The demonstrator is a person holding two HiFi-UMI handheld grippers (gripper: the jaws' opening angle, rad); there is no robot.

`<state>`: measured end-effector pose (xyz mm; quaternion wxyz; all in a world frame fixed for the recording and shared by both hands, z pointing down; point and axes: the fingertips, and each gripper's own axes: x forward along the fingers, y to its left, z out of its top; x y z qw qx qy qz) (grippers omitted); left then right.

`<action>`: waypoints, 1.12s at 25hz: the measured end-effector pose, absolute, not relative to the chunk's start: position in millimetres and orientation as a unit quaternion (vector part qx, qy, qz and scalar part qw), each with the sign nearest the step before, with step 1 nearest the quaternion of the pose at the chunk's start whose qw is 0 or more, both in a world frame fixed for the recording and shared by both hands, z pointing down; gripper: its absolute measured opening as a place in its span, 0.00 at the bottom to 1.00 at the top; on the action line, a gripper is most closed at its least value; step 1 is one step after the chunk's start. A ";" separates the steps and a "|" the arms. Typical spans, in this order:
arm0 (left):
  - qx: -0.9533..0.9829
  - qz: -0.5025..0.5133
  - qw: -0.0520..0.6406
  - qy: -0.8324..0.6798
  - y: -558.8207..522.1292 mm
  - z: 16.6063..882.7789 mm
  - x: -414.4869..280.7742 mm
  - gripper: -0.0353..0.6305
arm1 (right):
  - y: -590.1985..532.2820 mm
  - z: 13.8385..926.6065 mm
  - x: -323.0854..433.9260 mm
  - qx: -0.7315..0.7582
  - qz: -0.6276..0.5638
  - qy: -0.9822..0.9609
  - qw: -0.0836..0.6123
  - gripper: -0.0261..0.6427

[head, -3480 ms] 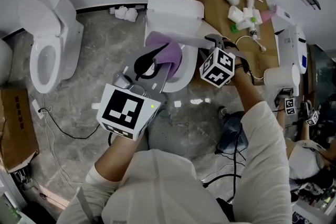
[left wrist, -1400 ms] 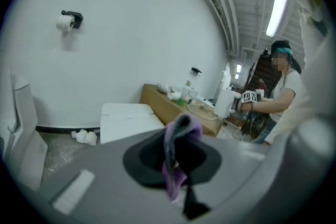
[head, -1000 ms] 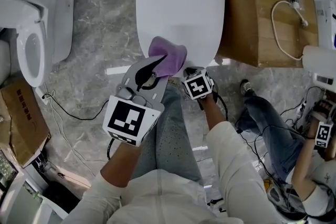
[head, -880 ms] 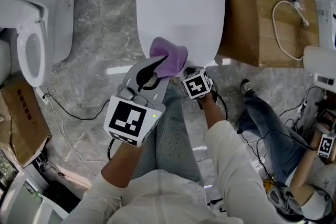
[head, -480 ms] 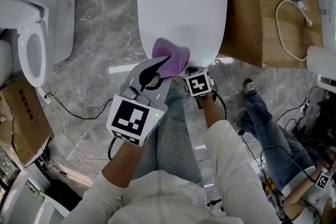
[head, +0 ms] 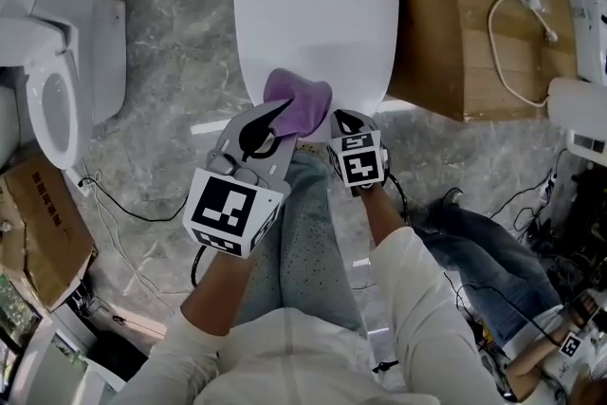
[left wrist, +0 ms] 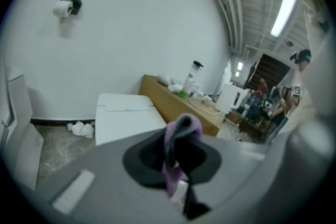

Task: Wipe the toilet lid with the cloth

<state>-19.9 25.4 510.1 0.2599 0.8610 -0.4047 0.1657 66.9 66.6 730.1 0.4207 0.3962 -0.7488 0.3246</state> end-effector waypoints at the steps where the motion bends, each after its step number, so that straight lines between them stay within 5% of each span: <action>1: 0.860 0.166 0.260 -0.406 22.3 511.3 -20.7 0.08 | 57.8 720.8 66.4 0.406 0.321 -0.754 0.404 0.07; 16: 0.846 0.170 0.248 -0.441 -63.2 549.6 -25.5 0.08 | -36.3 586.8 52.5 0.476 0.215 -0.820 0.235 0.06; 28: 0.793 0.258 0.162 -0.527 -185.1 637.9 -68.8 0.08 | -77.7 525.8 69.9 0.495 0.172 -0.836 0.165 0.06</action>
